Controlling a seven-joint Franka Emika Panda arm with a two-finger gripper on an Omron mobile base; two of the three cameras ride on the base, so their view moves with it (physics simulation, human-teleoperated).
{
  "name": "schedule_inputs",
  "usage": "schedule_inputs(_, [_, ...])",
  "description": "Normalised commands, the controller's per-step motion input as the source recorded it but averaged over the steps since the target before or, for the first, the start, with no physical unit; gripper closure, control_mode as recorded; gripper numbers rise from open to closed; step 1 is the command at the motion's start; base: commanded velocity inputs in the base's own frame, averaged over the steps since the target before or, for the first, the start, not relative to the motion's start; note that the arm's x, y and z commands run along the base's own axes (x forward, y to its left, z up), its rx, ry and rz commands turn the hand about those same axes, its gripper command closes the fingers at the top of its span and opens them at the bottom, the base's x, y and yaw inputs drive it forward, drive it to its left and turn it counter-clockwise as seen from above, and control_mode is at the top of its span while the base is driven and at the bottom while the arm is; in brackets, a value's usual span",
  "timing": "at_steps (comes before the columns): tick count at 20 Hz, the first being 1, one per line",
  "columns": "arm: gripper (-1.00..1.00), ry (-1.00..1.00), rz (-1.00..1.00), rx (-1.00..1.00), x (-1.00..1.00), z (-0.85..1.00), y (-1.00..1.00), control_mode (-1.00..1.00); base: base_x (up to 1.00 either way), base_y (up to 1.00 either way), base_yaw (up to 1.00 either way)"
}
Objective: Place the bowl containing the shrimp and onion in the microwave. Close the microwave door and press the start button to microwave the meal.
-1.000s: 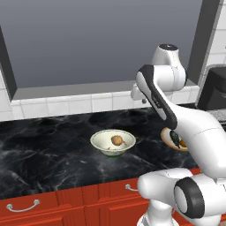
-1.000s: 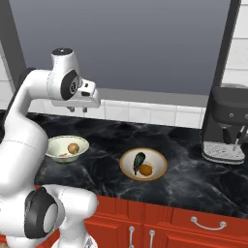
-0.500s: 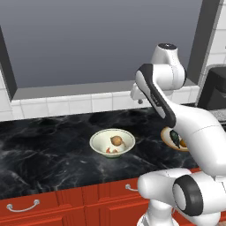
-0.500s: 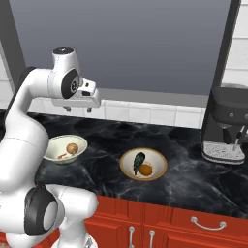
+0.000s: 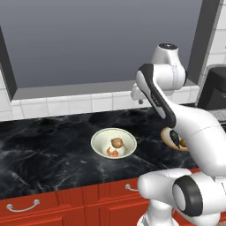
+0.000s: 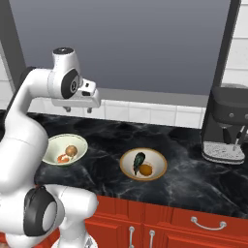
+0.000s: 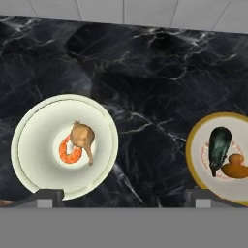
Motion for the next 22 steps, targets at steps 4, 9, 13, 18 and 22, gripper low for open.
schedule_inputs(4, [-1.00,0.00,0.00,0.00,-0.23,-0.05,-0.05,-1.00,0.00,0.00,0.00])
schedule_inputs(9, [-1.00,-0.01,0.00,0.00,-0.31,-0.22,0.00,-1.00,0.00,0.00,0.00])
schedule_inputs(13, [-1.00,0.00,0.00,0.00,-0.32,-0.21,0.00,-1.00,0.00,0.00,0.00])
schedule_inputs(18, [-1.00,-0.01,-0.01,0.00,-0.10,-0.08,0.00,-1.00,0.00,0.00,0.00])
schedule_inputs(22, [-1.00,-0.04,0.00,0.05,-0.01,-0.14,0.00,-1.00,0.00,0.00,0.00])
